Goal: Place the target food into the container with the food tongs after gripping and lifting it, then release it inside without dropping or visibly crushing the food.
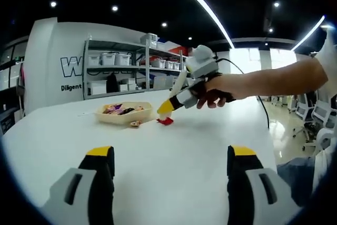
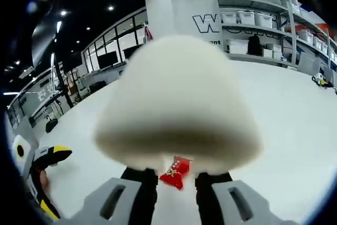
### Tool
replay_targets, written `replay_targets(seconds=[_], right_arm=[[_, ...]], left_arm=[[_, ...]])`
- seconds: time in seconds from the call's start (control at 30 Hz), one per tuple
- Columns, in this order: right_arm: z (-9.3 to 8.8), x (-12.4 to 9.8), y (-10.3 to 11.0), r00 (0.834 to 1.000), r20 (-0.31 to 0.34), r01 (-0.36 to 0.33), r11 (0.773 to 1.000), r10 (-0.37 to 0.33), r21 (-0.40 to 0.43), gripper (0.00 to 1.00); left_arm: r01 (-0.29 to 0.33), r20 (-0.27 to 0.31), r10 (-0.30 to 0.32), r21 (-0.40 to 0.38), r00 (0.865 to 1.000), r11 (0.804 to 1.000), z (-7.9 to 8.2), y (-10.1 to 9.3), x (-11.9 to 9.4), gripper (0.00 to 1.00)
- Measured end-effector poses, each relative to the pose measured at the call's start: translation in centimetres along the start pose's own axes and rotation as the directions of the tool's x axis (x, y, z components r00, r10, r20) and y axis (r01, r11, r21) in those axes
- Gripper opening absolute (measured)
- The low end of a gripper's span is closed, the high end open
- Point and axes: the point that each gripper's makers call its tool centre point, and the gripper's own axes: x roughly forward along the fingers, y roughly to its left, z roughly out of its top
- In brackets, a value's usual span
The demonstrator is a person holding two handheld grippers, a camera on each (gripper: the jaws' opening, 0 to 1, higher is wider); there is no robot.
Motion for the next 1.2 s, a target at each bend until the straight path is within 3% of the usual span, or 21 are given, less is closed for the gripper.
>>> replay_targets(seconds=[0.13,0.33,0.47,0.67,0.9,1.2], right_arm=[[-0.4,0.5,0.2,1.0,-0.004,0.008,0.999,-0.008,0.046,0.22],[-0.1,0.9,-0.4,0.999,-0.008,0.047,0.999,-0.047,-0.026,0.16],[-0.3,0.5,-0.6,0.999,-0.018,0.028,0.999,-0.028,0.036,0.13],[0.2,-0.1,-1.1,1.0,-0.005,0.01,0.999,-0.01,0.042,0.13],[4.0,-2.4,-1.1,0.998,0.066,0.001,1.0,-0.002,0.006,0.13],[8.5,-2.4,-1.2,0.994,0.111,-0.003,1.0,0.005,-0.02,0.14]], left_arm=[[-0.001,0.003,0.001,0.003,1.0,1.0,0.0,0.0,-0.1,0.87],[-0.001,0.002,0.001,0.002,1.0,1.0,0.0,0.1,-0.1,0.87],[-0.002,0.003,0.002,0.001,1.0,1.0,0.0,0.1,-0.1,0.87],[-0.003,0.003,0.003,-0.001,1.0,1.0,0.0,0.2,-0.1,0.87],[-0.001,0.001,0.001,0.003,1.0,1.0,0.1,0.2,0.0,0.87],[-0.005,0.006,0.005,0.002,1.0,1.0,0.1,0.2,0.0,0.87]])
